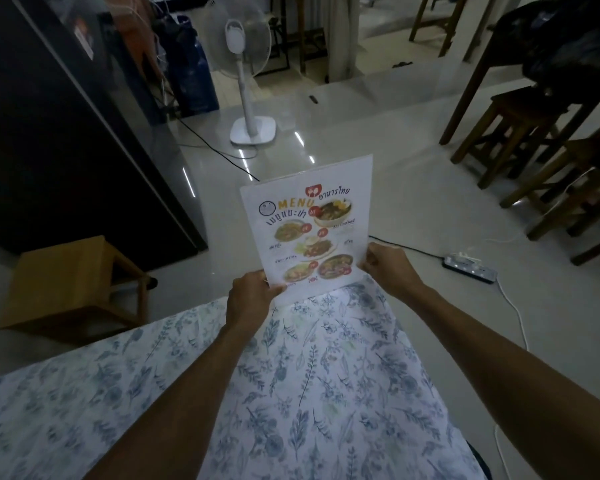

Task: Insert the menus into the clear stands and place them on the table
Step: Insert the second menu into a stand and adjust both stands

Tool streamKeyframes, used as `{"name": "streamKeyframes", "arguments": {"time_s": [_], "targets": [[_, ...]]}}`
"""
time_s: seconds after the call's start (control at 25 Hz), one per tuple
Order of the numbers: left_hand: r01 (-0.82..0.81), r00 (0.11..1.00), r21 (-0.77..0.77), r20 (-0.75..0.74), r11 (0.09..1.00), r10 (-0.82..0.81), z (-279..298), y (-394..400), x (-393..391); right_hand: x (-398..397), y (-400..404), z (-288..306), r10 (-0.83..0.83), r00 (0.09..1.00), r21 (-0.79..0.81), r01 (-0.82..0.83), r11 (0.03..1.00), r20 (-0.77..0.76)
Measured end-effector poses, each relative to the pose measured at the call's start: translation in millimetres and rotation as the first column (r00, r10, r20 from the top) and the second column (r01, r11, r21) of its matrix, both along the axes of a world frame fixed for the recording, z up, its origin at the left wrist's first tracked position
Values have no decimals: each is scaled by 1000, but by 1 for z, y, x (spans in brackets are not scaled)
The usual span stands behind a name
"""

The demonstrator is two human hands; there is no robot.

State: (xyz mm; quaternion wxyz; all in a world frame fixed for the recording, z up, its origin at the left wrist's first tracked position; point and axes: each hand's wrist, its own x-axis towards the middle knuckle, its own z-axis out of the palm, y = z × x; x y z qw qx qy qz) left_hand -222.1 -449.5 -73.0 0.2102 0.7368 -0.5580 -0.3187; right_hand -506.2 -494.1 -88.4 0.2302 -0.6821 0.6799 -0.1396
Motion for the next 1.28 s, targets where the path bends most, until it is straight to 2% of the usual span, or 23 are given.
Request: {"name": "streamKeyframes", "arguments": {"time_s": [0.16,0.36,0.64,1.0,1.28], "targets": [[-24,1000,3,9,1000,24,1,3,-3,3,4,1,-22,1000,-13,22,1000,-6],[19,1000,55,19,998,-20,7,5,-3,6,6,0,-67,998,17,67,998,-12],[46,993,149,101,988,-62,31,28,8,0,31,21,-200,977,57,197,979,70],[47,996,78,73,996,-52,83,117,27,48,124,81,-119,988,-28,123,992,101],[23,998,52,62,998,-26,101,236,89,129,232,104,-9,999,-65,12,998,54]]}}
